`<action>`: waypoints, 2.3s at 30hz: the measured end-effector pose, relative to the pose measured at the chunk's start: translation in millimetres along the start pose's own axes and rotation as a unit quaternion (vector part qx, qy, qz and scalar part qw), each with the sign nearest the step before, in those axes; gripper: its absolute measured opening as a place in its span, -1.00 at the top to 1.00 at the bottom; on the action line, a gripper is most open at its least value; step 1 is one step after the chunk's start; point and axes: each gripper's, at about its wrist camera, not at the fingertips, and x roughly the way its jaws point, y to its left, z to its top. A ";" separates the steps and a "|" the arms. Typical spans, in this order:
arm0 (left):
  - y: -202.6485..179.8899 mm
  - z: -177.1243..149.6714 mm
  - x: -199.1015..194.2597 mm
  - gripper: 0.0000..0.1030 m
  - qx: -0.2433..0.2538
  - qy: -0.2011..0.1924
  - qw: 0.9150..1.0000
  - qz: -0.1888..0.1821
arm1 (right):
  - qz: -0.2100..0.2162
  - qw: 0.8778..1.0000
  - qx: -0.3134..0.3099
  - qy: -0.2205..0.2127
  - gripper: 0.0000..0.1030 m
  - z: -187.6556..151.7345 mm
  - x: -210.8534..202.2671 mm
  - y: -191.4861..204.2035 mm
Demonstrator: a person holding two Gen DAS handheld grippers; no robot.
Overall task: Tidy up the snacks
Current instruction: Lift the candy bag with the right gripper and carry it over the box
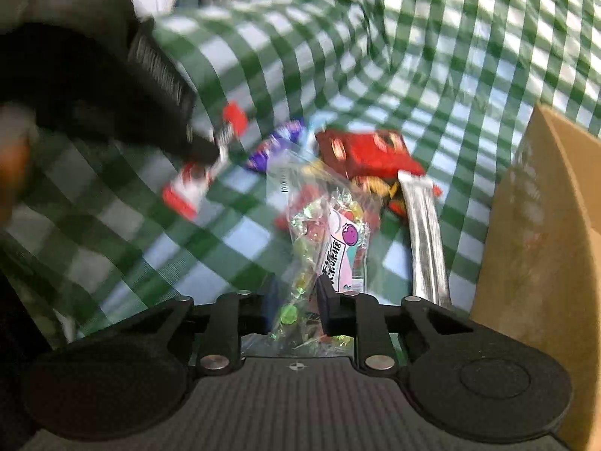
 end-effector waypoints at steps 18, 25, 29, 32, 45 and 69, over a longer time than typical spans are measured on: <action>-15.2 -5.6 -24.5 0.94 0.014 -0.043 0.998 -0.040 | 0.007 0.994 -0.017 -0.109 0.55 46.8 -111.4 -26.0; -27.9 -5.8 -32.5 0.94 0.027 -0.050 0.997 -0.043 | 0.011 0.986 0.003 -0.167 0.54 1.3 -130.4 -53.1; -38.7 -4.7 -37.9 0.94 0.036 -0.056 0.997 -0.048 | 0.013 0.984 0.018 -0.174 0.55 -4.2 -132.2 -53.3; -47.3 -4.1 -41.1 0.94 0.045 -0.062 0.996 -0.053 | 0.007 0.980 0.019 -0.198 0.55 -2.7 -143.8 -58.8; -97.0 -10.9 -66.2 0.94 0.086 -0.157 0.975 -0.132 | -0.080 0.957 0.076 -0.267 0.54 -13.0 -175.4 -111.1; -195.1 -50.0 -55.0 0.94 0.179 -0.174 0.939 -0.237 | -0.233 0.935 0.142 -0.226 0.51 -89.5 -239.3 -198.9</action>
